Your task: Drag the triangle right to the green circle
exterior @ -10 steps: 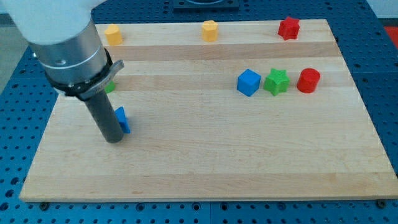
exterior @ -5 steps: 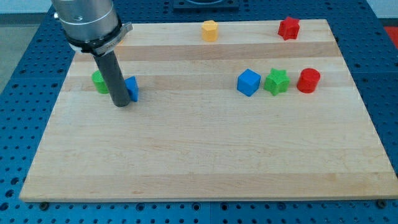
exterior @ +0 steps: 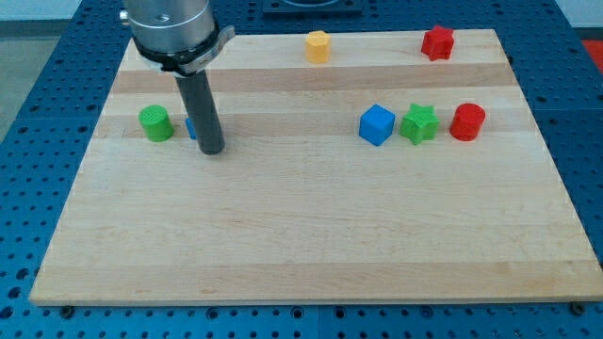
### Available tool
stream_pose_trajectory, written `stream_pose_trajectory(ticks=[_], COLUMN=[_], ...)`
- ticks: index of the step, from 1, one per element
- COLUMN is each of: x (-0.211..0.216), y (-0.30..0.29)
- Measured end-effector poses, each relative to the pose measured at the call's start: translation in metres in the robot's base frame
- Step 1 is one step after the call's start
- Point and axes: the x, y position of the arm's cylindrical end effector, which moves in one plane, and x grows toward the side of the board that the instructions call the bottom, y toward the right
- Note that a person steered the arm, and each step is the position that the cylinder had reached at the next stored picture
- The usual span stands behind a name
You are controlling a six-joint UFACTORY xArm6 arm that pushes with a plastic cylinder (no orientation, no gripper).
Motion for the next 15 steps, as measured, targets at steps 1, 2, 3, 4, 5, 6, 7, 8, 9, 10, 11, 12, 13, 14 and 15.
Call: stream_pose_trajectory(ticks=[1,2,3,4,5,6,7,8,9,10,11,12,13,14,15], x=[0.000,-0.003,-0.013,-0.023,-0.026,-0.026,-0.027,-0.030,-0.031,-0.009,0.012,0.013,0.013,0.007,-0.001], y=[0.016,0.024,0.024,0.024,0.024,0.019,0.011,0.005,0.014,0.024,0.016,-0.001,-0.010,-0.012,-0.012])
